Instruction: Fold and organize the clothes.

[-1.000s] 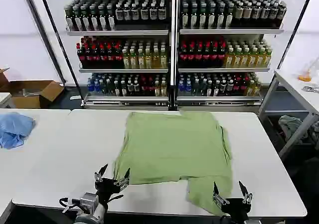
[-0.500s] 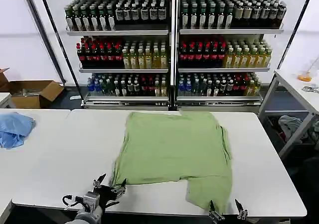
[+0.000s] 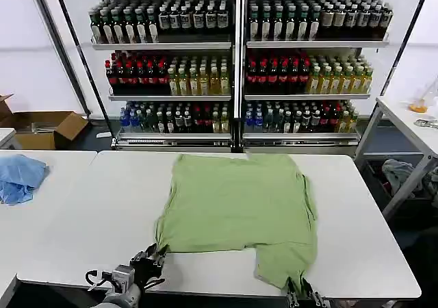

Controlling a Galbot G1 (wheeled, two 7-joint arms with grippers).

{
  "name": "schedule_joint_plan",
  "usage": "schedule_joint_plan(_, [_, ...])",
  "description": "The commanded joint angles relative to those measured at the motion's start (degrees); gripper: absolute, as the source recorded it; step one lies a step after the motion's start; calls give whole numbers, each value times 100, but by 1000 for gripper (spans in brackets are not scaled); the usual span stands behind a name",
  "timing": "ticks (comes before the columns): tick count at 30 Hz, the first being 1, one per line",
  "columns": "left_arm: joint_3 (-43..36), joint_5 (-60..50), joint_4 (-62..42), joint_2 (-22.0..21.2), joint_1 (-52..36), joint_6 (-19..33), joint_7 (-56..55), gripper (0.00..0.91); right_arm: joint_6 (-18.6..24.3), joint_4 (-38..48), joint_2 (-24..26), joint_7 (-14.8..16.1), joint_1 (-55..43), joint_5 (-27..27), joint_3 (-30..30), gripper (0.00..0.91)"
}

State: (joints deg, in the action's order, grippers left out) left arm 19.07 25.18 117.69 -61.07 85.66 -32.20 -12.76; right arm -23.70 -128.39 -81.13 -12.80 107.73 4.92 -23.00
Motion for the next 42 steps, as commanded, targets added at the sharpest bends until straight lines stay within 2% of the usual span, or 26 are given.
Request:
schedule_joint_plan(1, [-30, 167, -91, 23, 2, -82, -5, 20, -21, 82, -39, -30, -23, -36, 57, 0])
schedule_joint_plan(4, [34, 287, 71, -8, 56, -67, -13, 20, 39, -33, 5, 3, -5, 25, 40, 0])
schedule_joint_plan(8, [146, 384, 390, -15, 215, 427, -96, 20, 79, -269, 66, 27, 69, 130, 8, 0])
schedule_joint_plan(11, [255, 454, 678, -2, 350, 596, -122, 20, 168, -556, 162, 84, 192, 187, -51, 0])
schedule_joint_plan(17, [656, 643, 1161, 94, 606, 618, -129, 20, 209, -1172, 359, 97, 439, 322, -328, 0])
schedule_joint_plan(24, [1026, 1070, 1265, 276, 596, 655, -147, 20, 269, -1421, 448, 93, 390, 484, -525, 0])
schedule_joint_plan(31, [882, 1229, 802, 527, 52, 654, -125, 20, 311, -1041, 852, 72, -478, 993, -1027, 0])
schedule_joint_plan(42, [-19, 1143, -372, 764, -1226, 767, -110, 20, 65, 259, 1507, 61, -2266, 1230, -822, 0])
